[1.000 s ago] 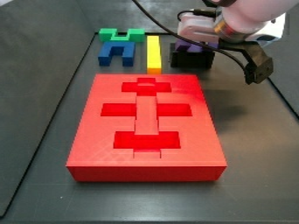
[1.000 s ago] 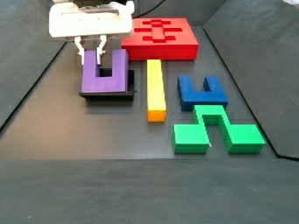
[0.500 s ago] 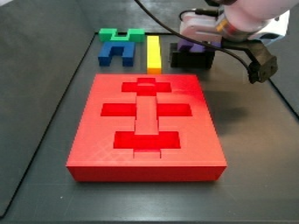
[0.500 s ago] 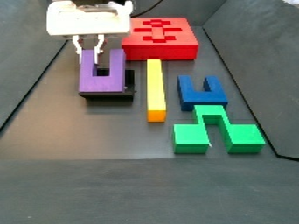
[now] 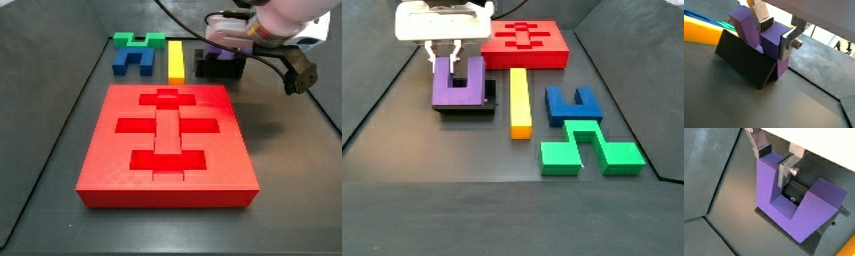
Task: Pick up the purple object. Move up. Place the purple object on the fixture. Regrasp the purple object. Move to above the board. Insert the purple object.
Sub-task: Regrasp the purple object, then move to above the board.
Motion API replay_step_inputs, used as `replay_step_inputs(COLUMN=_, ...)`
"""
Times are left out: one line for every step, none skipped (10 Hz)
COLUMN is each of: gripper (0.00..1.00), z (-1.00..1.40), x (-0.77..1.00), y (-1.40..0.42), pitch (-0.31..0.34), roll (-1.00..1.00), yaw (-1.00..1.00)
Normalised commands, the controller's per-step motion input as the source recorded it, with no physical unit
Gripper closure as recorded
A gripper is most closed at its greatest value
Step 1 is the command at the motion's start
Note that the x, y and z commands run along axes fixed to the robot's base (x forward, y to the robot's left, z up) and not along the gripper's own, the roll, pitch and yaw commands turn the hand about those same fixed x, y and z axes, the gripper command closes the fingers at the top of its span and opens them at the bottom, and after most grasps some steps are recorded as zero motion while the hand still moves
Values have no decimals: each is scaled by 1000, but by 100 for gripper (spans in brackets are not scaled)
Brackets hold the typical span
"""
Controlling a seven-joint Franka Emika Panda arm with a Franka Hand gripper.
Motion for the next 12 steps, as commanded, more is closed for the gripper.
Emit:
replay_step_inputs(gripper=100, z=0, x=0, y=0, pitch=0, roll=0, yaw=0)
replay_step_inputs(gripper=100, z=0, x=0, y=0, pitch=0, roll=0, yaw=0)
replay_step_inputs(gripper=100, z=1400, x=0, y=0, pitch=0, roll=0, yaw=0)
replay_step_inputs(gripper=100, z=1400, x=0, y=-3, pitch=3, roll=-12, yaw=4)
replay_step_inputs(gripper=100, z=1400, x=-29, y=-12, pitch=19, roll=-79, yaw=-13)
replay_step_inputs(gripper=100, z=1400, x=-15, y=4, pitch=20, roll=-54, yaw=-3)
replay_step_inputs(gripper=100, z=1400, x=2, y=-12, pitch=61, roll=-28, yaw=-4)
replay_step_inputs(gripper=100, z=1400, x=2, y=-25, pitch=73, roll=-4, yaw=-6)
replay_step_inputs(gripper=100, z=1400, x=22, y=-14, pitch=81, roll=-18, yaw=1)
replay_step_inputs(gripper=100, z=889, x=34, y=-22, pitch=92, roll=-12, yaw=11)
replay_step_inputs(gripper=100, z=505, x=44, y=-22, pitch=101, roll=-2, yaw=21)
replay_step_inputs(gripper=100, z=274, x=61, y=-17, pitch=108, roll=2, yaw=31)
